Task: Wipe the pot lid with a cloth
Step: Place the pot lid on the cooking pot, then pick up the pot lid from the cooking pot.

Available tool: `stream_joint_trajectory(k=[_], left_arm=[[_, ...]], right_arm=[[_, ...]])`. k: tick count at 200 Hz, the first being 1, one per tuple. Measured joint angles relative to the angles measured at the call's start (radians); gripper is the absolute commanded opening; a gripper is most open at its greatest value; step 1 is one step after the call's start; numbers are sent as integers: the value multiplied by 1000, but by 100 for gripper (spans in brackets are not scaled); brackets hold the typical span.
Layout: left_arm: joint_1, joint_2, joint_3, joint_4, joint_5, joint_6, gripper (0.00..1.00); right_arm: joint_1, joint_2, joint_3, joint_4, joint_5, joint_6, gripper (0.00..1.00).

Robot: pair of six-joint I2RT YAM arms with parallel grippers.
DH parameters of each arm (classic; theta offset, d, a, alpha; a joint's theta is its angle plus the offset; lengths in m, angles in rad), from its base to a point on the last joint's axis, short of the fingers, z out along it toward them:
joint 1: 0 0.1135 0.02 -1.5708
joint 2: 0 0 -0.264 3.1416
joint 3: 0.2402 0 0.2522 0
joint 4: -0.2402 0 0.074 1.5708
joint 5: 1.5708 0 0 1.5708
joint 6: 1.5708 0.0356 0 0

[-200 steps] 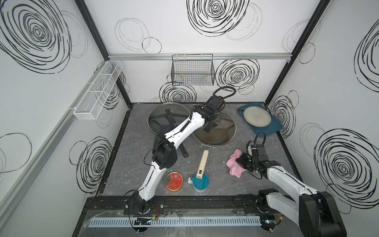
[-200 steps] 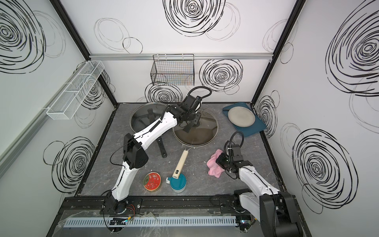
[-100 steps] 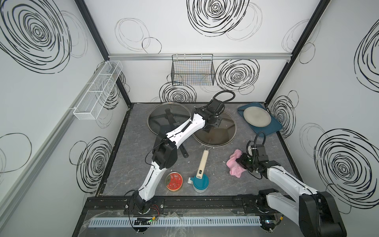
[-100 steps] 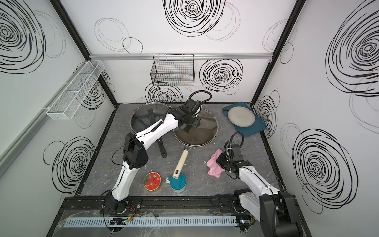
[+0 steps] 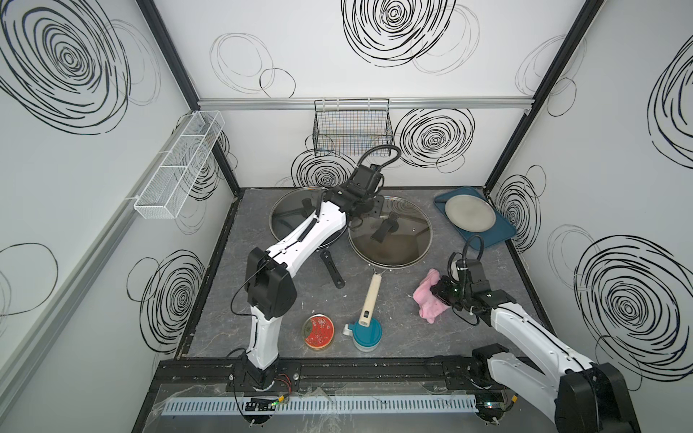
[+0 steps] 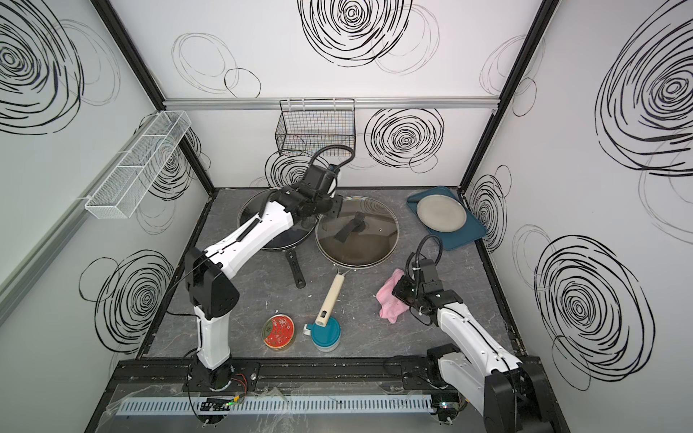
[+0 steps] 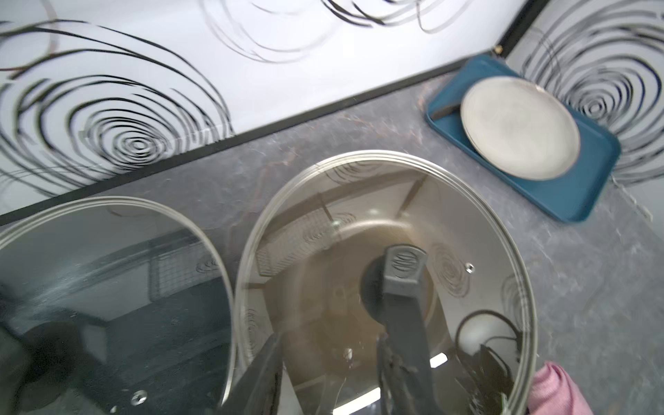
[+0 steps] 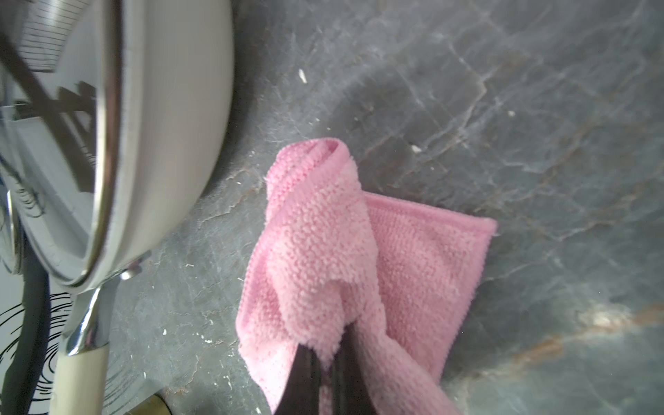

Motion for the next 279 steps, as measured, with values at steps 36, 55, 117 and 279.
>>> stream_joint_trajectory(k=[36, 55, 117, 279], left_arm=[[151, -45, -58, 26, -9, -20, 48], [205, -45, -94, 24, -31, -23, 50], [289, -5, -120, 14, -99, -31, 61], [371, 126, -146, 31, -95, -94, 35]], right_arm=[[28, 4, 37, -12, 25, 0, 0], [30, 30, 52, -16, 29, 0, 0], [35, 76, 82, -18, 31, 0, 0], [24, 59, 82, -18, 30, 0, 0]])
